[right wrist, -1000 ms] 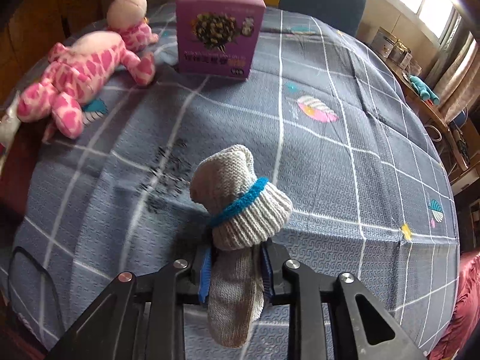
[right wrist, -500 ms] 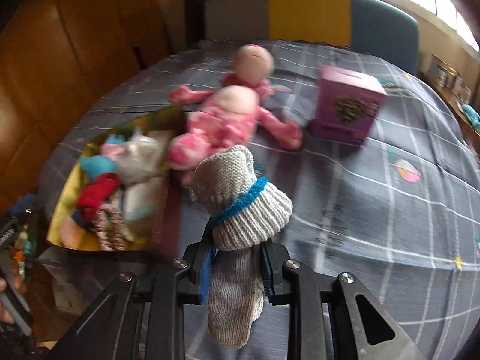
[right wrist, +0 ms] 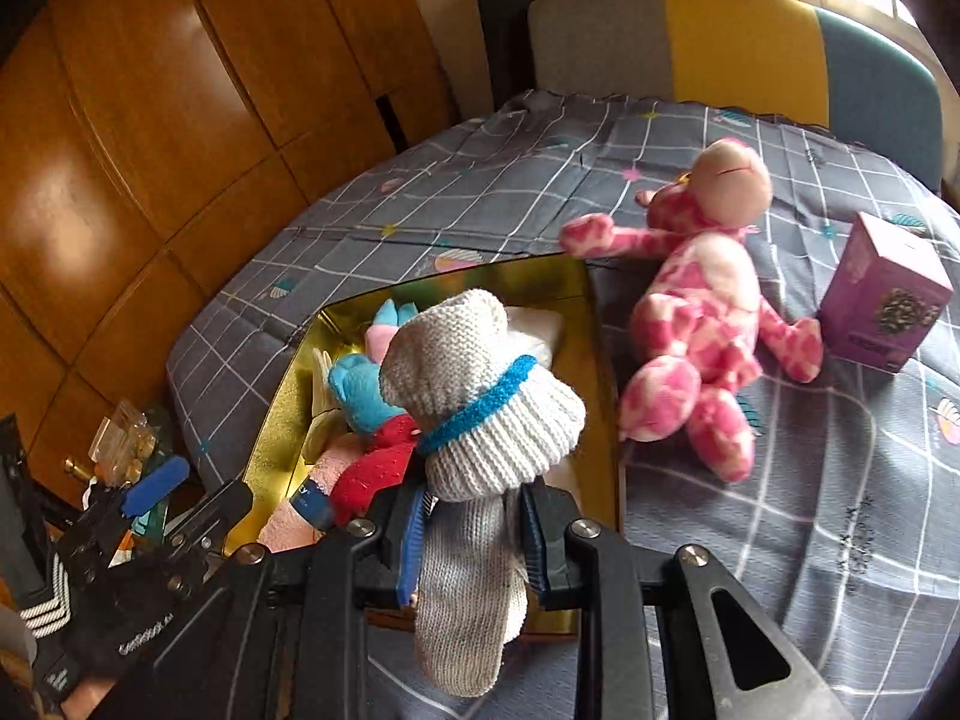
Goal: Organize soft objects
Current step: 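Carry the grey sock into the gold tray and open the right tool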
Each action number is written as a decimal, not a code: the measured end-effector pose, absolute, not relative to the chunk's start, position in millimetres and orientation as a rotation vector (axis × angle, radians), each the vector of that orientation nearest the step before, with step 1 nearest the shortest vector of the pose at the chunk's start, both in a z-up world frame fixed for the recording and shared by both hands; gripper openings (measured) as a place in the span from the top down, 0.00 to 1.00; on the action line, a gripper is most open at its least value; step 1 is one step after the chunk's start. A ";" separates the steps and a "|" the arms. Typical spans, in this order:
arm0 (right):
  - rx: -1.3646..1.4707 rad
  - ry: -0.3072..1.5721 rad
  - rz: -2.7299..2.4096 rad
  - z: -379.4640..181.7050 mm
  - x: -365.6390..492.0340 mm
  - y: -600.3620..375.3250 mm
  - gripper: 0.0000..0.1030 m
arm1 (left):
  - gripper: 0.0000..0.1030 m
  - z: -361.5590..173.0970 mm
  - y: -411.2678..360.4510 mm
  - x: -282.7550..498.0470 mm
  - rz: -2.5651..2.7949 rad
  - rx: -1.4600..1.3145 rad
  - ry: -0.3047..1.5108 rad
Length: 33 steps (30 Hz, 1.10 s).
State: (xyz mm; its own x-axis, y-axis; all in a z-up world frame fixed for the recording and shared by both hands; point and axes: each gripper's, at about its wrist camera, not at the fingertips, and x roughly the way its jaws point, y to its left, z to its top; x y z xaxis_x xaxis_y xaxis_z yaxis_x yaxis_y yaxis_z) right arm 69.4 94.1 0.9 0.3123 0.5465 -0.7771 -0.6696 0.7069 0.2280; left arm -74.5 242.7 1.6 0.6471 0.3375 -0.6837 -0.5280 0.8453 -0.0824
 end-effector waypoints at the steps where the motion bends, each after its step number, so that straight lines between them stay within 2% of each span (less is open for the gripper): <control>1: -0.151 0.968 0.807 -1.9 69.1 98.4 0.75 | 0.22 1.3 243.4 -74.9 0.502 -0.289 0.713; 10: -0.199 0.997 0.771 -24.4 79.2 113.5 0.75 | 0.22 -3.4 251.0 -75.4 0.518 -0.303 0.723; 17: -0.312 1.063 0.704 -73.0 87.1 130.7 0.74 | 0.21 -8.5 251.9 -73.1 0.520 -0.307 0.738; 21: -0.342 1.037 0.701 -72.8 83.1 133.5 0.74 | 0.21 -10.2 252.9 -72.5 0.522 -0.309 0.743; 26: -0.327 1.039 0.723 -74.5 83.1 132.1 0.68 | 0.15 -11.8 253.8 -72.4 0.524 -0.316 0.748; 29: -0.298 1.042 0.732 -71.6 85.1 128.8 0.61 | 0.14 -11.7 253.8 -72.7 0.526 -0.316 0.746; 33: -0.290 1.018 0.741 -64.9 79.2 125.8 0.59 | 0.11 -10.9 253.4 -72.9 0.530 -0.315 0.745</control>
State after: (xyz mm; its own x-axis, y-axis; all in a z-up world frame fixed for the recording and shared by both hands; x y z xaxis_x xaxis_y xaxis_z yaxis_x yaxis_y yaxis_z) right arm 79.2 125.8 -64.9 0.3112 0.4230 -0.8510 -0.6797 0.7249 0.1118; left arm -72.9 253.4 -10.9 0.6135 0.3427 -0.7115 -0.5598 0.8242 -0.0857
